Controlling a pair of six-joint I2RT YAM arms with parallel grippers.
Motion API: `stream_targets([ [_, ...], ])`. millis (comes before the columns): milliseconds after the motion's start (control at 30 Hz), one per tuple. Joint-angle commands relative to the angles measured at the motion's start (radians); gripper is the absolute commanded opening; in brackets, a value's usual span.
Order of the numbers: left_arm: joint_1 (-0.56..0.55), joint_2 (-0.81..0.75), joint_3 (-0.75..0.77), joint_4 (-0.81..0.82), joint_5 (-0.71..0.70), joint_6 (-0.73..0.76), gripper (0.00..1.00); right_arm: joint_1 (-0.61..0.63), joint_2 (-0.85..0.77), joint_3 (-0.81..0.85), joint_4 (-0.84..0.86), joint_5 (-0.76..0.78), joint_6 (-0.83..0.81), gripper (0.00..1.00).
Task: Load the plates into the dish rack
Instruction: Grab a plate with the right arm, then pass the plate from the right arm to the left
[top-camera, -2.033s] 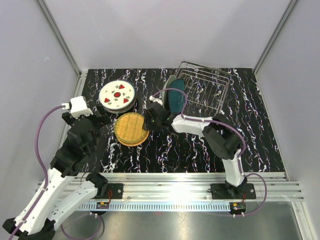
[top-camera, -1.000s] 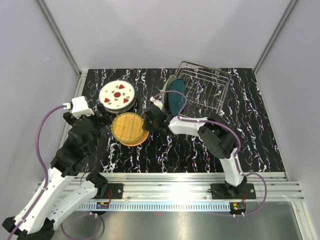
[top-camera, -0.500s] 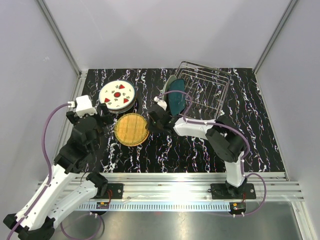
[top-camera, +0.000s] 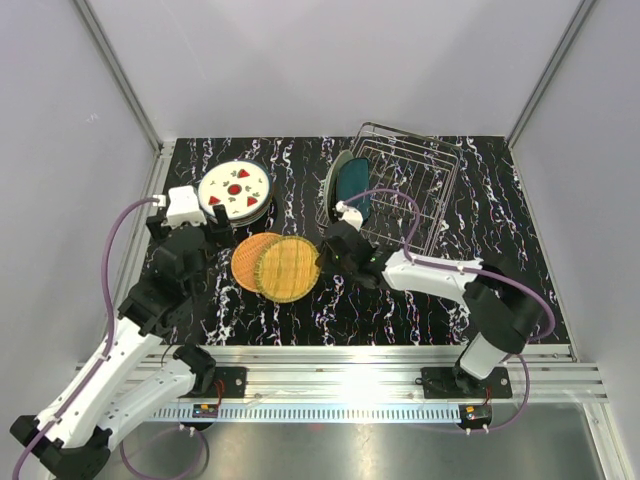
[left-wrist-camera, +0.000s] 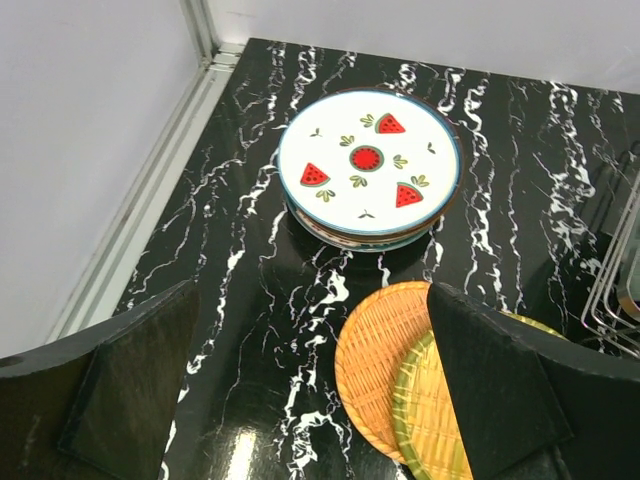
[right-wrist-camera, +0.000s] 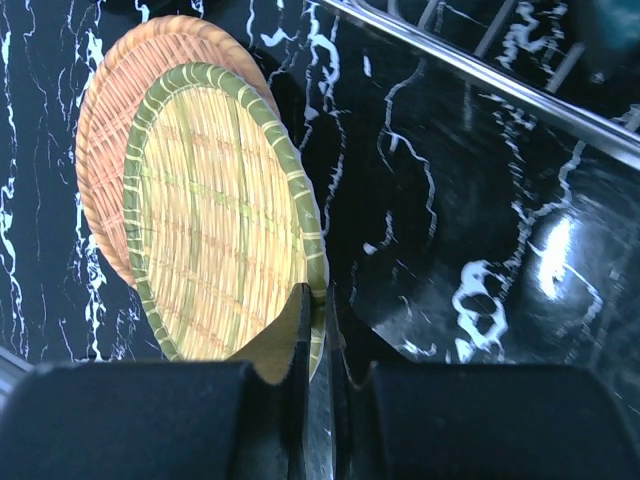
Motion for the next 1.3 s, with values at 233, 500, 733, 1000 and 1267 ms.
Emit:
stream_targets([
  [233,-0.005,0.149,0.036,0.019,0.347,-0.023,0.99,-0.001,-0.192,-0.199,0.076,0.082,0.048,0.0],
  [500,-0.003,0.206,0.04,0.022,0.467,-0.029,0.99,-0.018,-0.163,-0.261,0.139,0.07,0.066,0.01],
  [733,-0.003,0.271,0.043,0.024,0.533,-0.028,0.99,-0.042,-0.129,-0.295,0.199,0.036,0.077,0.02],
  [1000,-0.003,0.331,0.056,0.014,0.565,-0.043,0.99,-0.081,-0.125,-0.354,0.239,0.016,0.08,0.26],
  [1267,-0.003,0.387,0.082,0.007,0.609,-0.055,0.99,-0.099,-0.117,-0.374,0.243,0.007,0.078,0.39],
])
